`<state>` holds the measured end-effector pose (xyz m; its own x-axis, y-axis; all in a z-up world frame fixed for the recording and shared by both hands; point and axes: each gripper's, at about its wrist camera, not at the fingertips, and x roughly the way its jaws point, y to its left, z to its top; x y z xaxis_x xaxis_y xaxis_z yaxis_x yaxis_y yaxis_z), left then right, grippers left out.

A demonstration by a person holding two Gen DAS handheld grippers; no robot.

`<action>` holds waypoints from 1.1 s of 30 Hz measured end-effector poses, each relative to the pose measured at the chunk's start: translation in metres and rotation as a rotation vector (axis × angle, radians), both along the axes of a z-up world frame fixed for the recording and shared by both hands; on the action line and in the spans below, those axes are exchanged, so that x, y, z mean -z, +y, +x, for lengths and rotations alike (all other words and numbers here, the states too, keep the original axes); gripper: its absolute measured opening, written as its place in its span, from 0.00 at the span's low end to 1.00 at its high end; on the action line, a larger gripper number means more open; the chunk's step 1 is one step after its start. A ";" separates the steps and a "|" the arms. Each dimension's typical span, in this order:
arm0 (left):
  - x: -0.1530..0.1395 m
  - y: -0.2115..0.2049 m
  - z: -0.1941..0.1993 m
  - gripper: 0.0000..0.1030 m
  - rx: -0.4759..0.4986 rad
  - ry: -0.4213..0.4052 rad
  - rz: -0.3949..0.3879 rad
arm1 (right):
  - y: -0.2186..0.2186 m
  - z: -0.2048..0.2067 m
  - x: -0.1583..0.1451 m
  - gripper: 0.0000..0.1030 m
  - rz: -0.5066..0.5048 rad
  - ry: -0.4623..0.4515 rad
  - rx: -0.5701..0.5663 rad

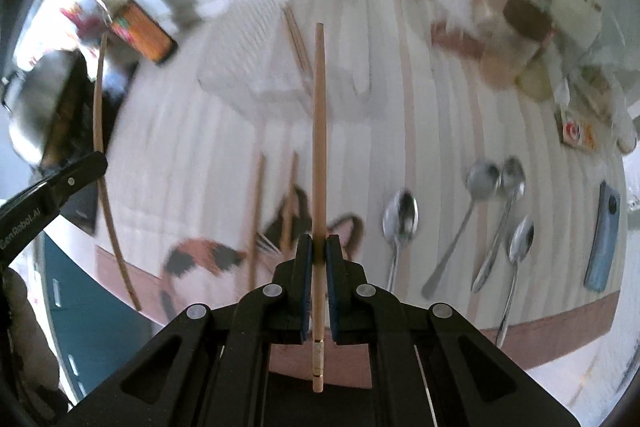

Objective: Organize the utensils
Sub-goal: 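Lift both chopsticks, lower them into the clear basket and open both tools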

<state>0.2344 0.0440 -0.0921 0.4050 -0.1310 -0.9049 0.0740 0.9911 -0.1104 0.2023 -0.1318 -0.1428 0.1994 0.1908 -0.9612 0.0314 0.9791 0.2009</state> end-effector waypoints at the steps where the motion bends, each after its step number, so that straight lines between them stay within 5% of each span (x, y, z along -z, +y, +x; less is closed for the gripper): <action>1: -0.011 -0.006 0.008 0.04 0.014 -0.016 -0.008 | -0.001 0.008 -0.009 0.07 0.016 -0.018 0.005; 7: -0.036 -0.029 0.071 0.05 0.070 -0.009 -0.103 | -0.017 0.072 -0.047 0.07 0.063 -0.114 0.055; 11: -0.024 -0.043 0.125 0.05 0.065 0.087 -0.165 | -0.024 0.127 -0.052 0.07 0.084 -0.128 0.085; 20: 0.043 -0.062 0.204 0.05 0.070 0.298 -0.130 | -0.027 0.221 -0.009 0.07 0.078 -0.027 0.104; 25: 0.048 -0.059 0.205 0.07 0.060 0.287 -0.072 | -0.023 0.237 0.022 0.09 0.061 0.055 0.079; 28: 0.041 -0.051 0.195 0.19 0.044 0.222 -0.010 | -0.026 0.233 0.022 0.19 0.049 0.052 0.071; 33: 0.025 -0.034 0.176 0.57 -0.006 0.104 0.071 | -0.031 0.221 0.012 0.29 0.012 0.023 0.073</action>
